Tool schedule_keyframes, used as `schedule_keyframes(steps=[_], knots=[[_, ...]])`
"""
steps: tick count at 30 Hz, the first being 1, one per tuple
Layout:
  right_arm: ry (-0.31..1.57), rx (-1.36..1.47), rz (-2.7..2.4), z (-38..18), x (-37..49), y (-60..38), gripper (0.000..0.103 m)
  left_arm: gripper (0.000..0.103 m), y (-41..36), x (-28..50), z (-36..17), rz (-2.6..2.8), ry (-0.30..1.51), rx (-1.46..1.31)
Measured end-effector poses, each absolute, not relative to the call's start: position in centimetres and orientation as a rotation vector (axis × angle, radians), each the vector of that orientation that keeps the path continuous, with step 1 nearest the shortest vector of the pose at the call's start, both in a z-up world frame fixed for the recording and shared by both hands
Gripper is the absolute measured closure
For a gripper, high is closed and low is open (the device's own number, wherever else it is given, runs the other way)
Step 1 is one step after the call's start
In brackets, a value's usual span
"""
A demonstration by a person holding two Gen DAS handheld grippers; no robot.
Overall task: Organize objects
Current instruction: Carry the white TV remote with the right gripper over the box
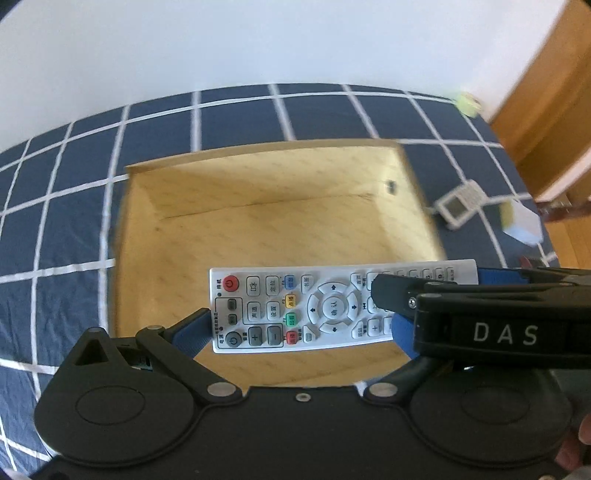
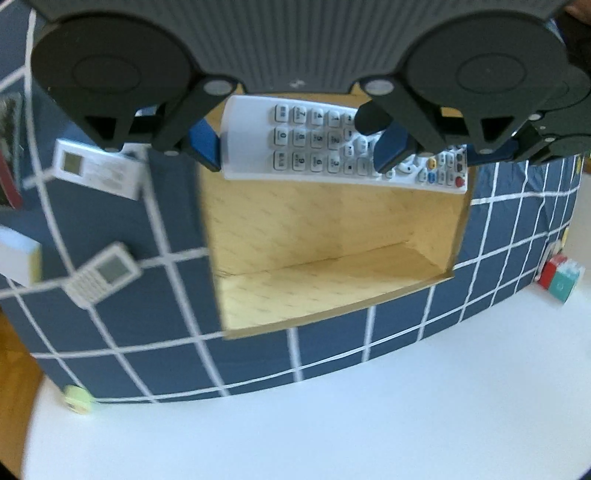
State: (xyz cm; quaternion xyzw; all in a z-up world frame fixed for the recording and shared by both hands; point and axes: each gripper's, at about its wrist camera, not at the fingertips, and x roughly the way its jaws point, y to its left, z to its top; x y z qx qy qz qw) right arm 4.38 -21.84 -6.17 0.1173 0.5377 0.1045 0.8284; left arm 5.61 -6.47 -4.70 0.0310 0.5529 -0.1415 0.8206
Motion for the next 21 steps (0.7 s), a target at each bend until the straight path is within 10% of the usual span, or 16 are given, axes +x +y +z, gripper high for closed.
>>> schedule_keyframes(steps=[21], knots=[[1.249,0.151,0.289,-12.8,16.0,-16.4,0.016,0.001,-2.2,15.9,-11.8,-0.232,1.264,-0.039]])
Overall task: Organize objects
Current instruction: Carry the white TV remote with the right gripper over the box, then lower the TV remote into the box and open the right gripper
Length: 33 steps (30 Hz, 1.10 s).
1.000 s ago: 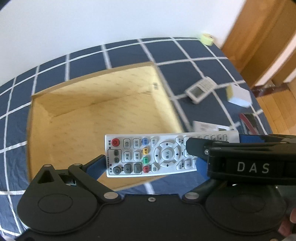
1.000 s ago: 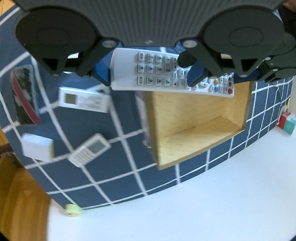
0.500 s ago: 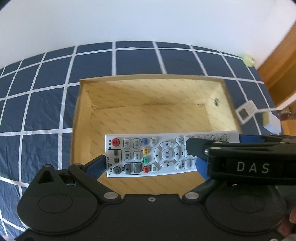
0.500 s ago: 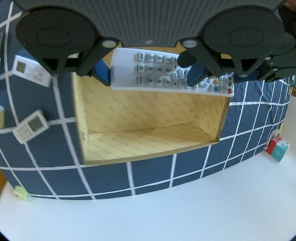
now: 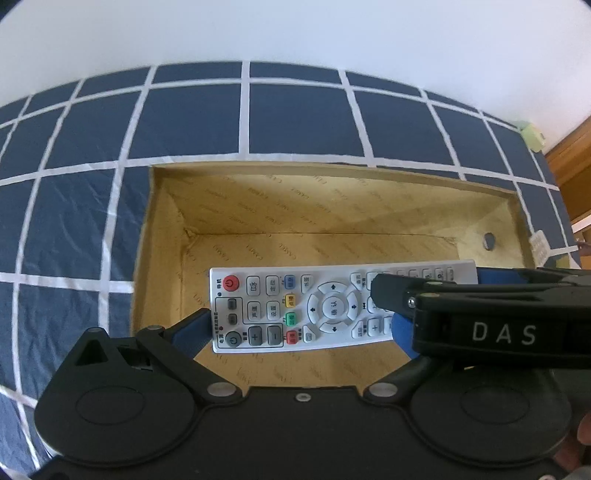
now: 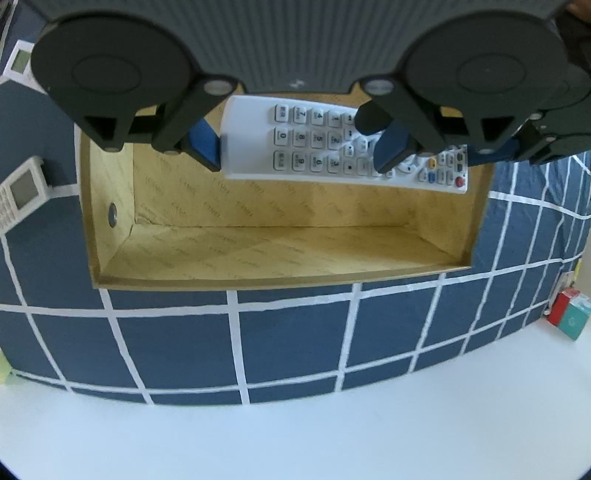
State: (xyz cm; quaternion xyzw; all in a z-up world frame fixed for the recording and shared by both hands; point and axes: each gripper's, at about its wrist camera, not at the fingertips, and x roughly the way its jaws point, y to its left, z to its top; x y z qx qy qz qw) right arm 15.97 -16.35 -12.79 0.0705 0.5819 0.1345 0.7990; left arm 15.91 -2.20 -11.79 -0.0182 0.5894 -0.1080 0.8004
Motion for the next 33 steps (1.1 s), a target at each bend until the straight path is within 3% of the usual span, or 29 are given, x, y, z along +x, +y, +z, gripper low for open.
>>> schedule_keyframes(steps=[13,33], knots=[[1.302,0.159,0.27,-17.6,20.7,-16.9,0.016,0.002,-4.4,20.3,-15.6,-0.201,1.316,0.02],[1.332,0.144,0.246,-20.4,23.2,-17.8,0.015,0.002,-5.3,22.6,-18.8,-0.236,1.344,-0.011]])
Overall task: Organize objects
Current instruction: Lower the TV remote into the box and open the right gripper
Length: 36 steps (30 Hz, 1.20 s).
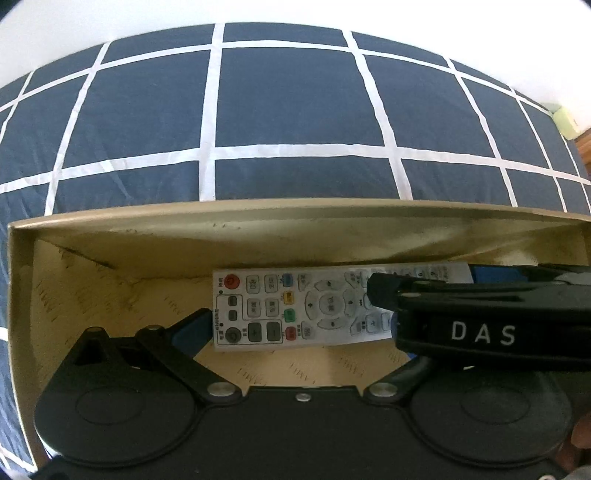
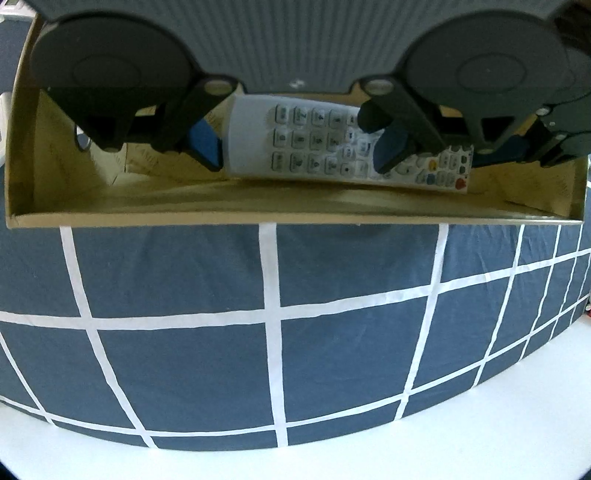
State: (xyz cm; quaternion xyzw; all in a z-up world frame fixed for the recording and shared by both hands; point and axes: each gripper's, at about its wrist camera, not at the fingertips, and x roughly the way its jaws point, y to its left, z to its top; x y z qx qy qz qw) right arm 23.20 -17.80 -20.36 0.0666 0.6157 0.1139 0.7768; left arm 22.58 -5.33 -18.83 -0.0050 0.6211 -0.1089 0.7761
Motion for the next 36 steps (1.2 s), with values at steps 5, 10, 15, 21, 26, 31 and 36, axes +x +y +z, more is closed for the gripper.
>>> schedule_keyframes(steps=[5,10,15,21,26,31,36], knots=[[1.336,0.154,0.246,-20.6,23.5,-17.8,0.015,0.001,-5.3,22.9,-19.0,-0.235,1.348,-0.014],[1.332,0.161,0.232,-20.4,23.6,-17.8,0.015,0.0,-5.4,22.9,-18.5,-0.221,1.332,0.008],[1.322,0.15,0.242,-19.5,23.3,-17.8,0.015,0.0,-5.4,22.5,-17.7,-0.224,1.331,-0.005],[1.305,0.161,0.257,-18.2,22.7,-18.4,0.014,0.0,-5.8,21.5,-16.5,-0.221,1.317,-0.015],[1.277,0.17,0.272,-16.4,21.9,-18.6,0.012,0.0,-5.6,20.5,-15.2,-0.206,1.307,-0.023],[1.242,0.169,0.291,-14.2,20.7,-18.6,0.008,0.0,-5.6,19.2,-13.3,-0.197,1.283,-0.024],[1.214,0.168,0.296,-12.3,19.0,-19.1,0.002,0.0,-5.6,17.3,-11.5,-0.186,1.263,-0.009]])
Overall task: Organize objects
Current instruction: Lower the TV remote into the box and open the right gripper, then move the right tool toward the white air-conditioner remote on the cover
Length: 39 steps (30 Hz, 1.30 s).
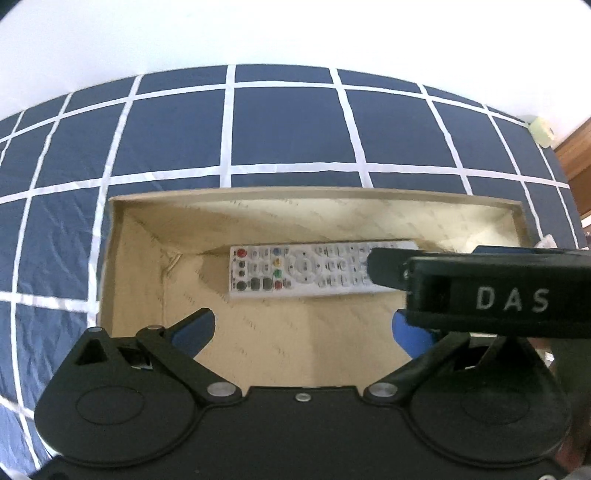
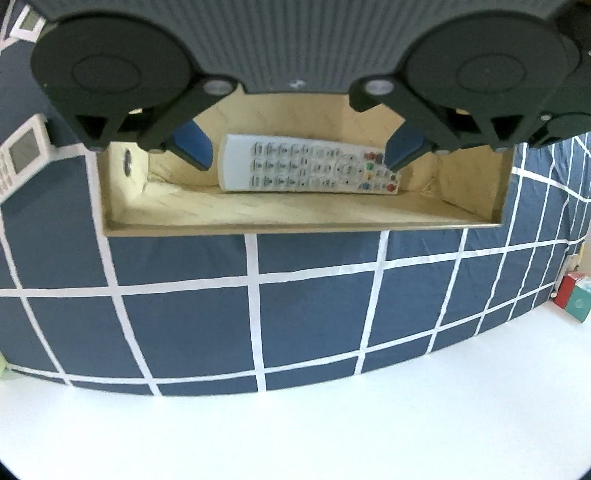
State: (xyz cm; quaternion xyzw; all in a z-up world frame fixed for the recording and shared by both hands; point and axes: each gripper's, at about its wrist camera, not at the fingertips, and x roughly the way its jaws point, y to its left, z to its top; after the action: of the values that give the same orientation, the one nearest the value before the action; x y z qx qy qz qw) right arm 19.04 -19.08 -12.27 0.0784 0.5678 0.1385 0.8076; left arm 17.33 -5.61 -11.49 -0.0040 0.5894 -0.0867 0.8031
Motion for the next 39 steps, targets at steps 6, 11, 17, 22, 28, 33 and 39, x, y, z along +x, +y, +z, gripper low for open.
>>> schedule_keyframes(steps=[6,11,17,22,28,33,39], knots=[[1.171,0.168,0.29,-9.8,16.1,-20.2,0.0,0.0,-5.6,14.5,-9.1,-0.177,1.23,-0.024],[1.138,0.173,0.271,-8.0,13.7,-21.9,0.0,0.0,-6.2,11.9,-7.6,-0.168,1.206,-0.017],[1.104,0.195,0.249,-6.4,10.8,-24.5,0.0,0.0,-7.3,9.1,-5.9,-0.162,1.178,-0.014],[1.097,0.203,0.227,-5.6,8.7,-27.0,0.0,0.0,-9.0,7.1,-4.8,-0.16,1.17,-0.003],[1.086,0.183,0.216,-4.8,7.1,-30.7,0.0,0.0,-12.3,5.6,-4.0,-0.153,1.151,0.003],[1.094,0.154,0.208,-4.2,6.5,-34.7,0.0,0.0,-15.9,4.9,-3.9,-0.13,1.151,0.008],[1.095,0.1,0.22,-3.5,6.4,-40.0,0.0,0.0,-20.9,4.3,-3.8,-0.104,1.148,-0.02]])
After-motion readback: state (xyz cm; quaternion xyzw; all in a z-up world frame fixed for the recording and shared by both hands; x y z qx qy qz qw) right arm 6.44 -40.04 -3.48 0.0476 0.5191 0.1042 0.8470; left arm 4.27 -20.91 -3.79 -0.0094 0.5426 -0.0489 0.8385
